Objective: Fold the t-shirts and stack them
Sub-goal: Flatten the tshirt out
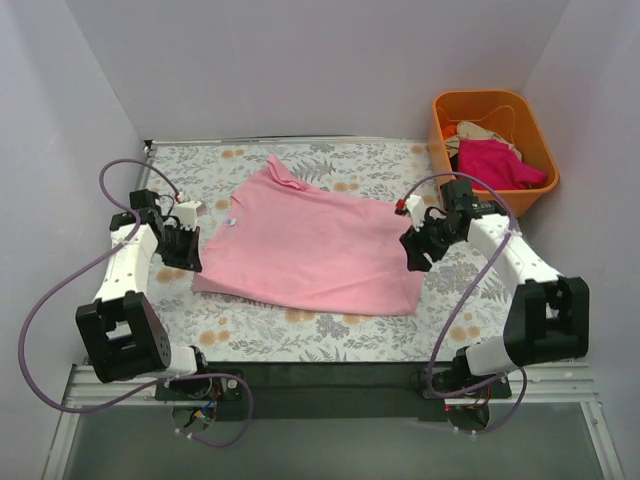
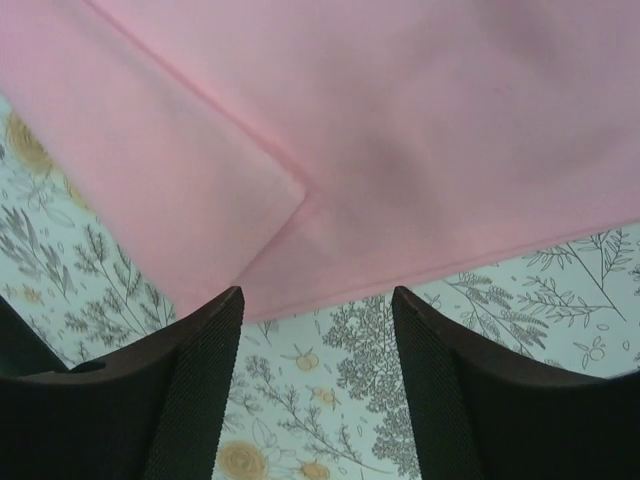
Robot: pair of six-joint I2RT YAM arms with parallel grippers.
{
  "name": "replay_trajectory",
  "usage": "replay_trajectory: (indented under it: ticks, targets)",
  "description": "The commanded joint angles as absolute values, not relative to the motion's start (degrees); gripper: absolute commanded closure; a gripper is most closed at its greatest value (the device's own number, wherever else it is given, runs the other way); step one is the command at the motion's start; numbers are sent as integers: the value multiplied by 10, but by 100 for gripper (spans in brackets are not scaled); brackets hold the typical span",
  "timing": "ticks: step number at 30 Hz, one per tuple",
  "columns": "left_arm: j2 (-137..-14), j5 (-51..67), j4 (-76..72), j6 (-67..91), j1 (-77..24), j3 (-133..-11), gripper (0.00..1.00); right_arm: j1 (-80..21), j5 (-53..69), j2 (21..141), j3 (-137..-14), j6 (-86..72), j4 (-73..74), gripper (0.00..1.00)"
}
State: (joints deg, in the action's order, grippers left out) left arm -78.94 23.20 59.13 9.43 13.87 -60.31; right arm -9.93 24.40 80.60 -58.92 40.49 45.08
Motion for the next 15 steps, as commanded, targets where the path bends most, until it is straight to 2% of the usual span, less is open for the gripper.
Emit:
replay_trajectory:
  ticks: [1, 5, 15]
  targets:
    - [-798, 243, 584, 96, 140, -635, 100, -103, 277, 859, -630, 316, 446, 44]
    - [-807, 245, 578, 99, 140, -635, 100, -113, 278, 909, -648, 280, 444, 51]
    - [-810, 248, 569, 103, 140, -621, 100, -140, 270, 992, -651, 243, 407, 54]
